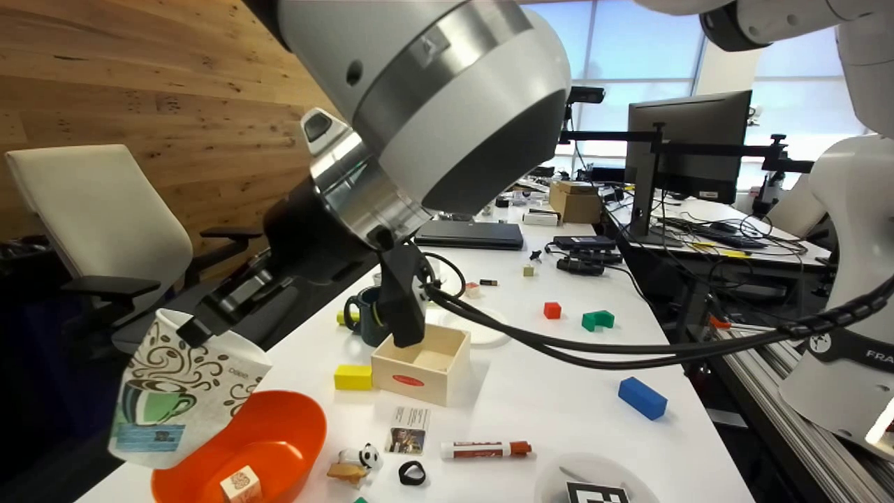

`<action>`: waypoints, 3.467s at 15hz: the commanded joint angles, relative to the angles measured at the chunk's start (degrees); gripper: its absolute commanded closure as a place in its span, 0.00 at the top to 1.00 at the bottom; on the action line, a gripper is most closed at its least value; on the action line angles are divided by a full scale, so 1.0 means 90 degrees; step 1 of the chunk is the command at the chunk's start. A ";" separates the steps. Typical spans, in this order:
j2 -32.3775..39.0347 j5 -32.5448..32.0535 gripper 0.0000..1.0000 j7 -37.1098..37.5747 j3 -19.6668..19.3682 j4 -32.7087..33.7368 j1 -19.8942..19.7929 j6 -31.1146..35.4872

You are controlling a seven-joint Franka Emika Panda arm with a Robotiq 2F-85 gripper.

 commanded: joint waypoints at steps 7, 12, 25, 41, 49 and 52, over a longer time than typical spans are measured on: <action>-0.0716 -0.0052 0.01 0.1268 -0.0437 -0.0617 -0.0111 -0.1522; -0.0926 0.0908 0.01 0.0919 -0.0752 -0.0827 -0.0081 -0.2021; -0.1802 0.4513 0.01 -0.1901 -0.2065 -0.2667 0.0208 -0.4309; -0.2731 0.4828 0.01 -0.2622 -0.1823 -0.4194 -0.0333 -0.6038; -0.2967 0.4832 0.01 -0.2503 -0.1636 -0.4716 -0.0837 -0.7268; -0.2987 0.4831 0.01 -0.2499 -0.1590 -0.4846 -0.0962 -0.7609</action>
